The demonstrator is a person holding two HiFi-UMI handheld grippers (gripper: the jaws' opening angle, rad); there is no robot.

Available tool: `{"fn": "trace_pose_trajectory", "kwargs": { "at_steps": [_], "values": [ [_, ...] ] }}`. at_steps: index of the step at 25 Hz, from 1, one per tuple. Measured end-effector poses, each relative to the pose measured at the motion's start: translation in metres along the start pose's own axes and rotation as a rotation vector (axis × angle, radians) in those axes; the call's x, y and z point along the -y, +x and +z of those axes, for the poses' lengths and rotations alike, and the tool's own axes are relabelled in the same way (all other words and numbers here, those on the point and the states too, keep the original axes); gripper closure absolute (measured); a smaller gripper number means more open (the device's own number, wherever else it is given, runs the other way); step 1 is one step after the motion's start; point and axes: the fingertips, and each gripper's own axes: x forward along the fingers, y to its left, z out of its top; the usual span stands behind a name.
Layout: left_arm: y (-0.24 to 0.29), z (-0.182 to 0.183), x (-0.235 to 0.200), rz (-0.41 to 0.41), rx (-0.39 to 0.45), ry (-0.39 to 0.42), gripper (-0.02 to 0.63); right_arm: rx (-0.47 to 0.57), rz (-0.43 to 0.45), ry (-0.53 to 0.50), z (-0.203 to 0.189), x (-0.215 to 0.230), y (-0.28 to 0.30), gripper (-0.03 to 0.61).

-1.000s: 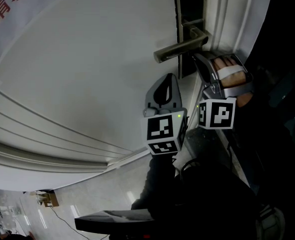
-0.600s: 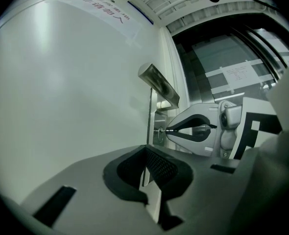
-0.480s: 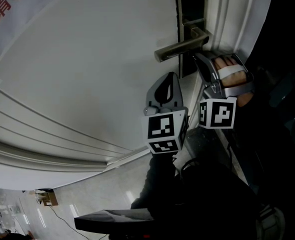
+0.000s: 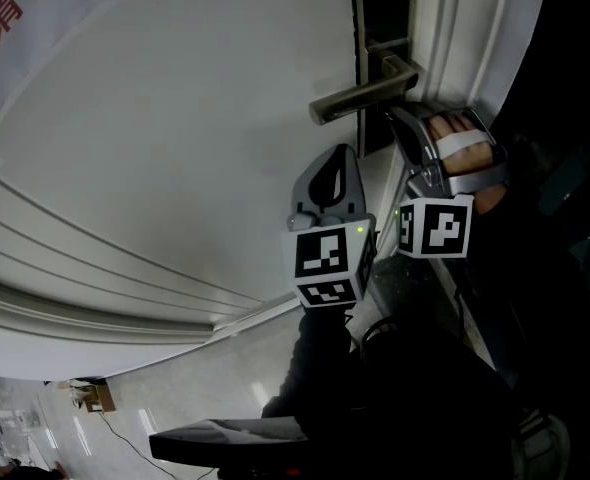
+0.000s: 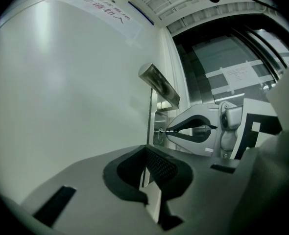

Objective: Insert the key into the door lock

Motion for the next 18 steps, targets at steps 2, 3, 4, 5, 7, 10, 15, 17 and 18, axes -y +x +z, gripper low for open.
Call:
{"fn": "trace_pose_trajectory", "kwargs": {
  "at_steps": [2,3,4,5,7,10,15,17,18],
  "values": [
    [-0.0001,0.0000,-0.0005,0.001,0.000,0.000,0.612,0.000,-0.002,0.001,0.0000,0.0004,0.0000,0.566],
    [-0.0001,-0.0002,-0.0004,0.001,0.000,0.000,0.612,0.000,-0.002,0.001,-0.0001,0.0003,0.0000,0.565],
    [0.0000,-0.0004,-0.0001,0.000,-0.001,0.000,0.612,0.000,-0.002,0.000,-0.0001,0.0001,0.0000,0.565],
    [0.0001,-0.0008,0.0002,-0.001,-0.002,0.001,0.612,0.000,-0.003,-0.001,-0.0001,0.0002,0.0000,0.566],
    [0.0003,-0.0012,0.0008,-0.003,-0.003,0.002,0.612,-0.001,-0.003,-0.003,-0.0002,-0.0001,0.0002,0.565],
    [-0.0001,-0.0005,0.0009,-0.003,-0.002,0.002,0.612,-0.001,0.008,0.010,0.0004,-0.0010,0.0000,0.565],
    [-0.0015,-0.0002,0.0005,-0.001,-0.003,-0.002,0.612,-0.007,0.013,0.009,0.0011,-0.0012,0.0026,0.566],
    [-0.0019,-0.0004,-0.0006,0.000,-0.005,-0.003,0.612,-0.007,0.009,0.005,0.0012,-0.0006,0.0035,0.566],
    [-0.0018,-0.0002,-0.0017,0.002,-0.004,-0.003,0.612,-0.006,0.008,0.005,0.0013,-0.0002,0.0038,0.566]
  ]
}}
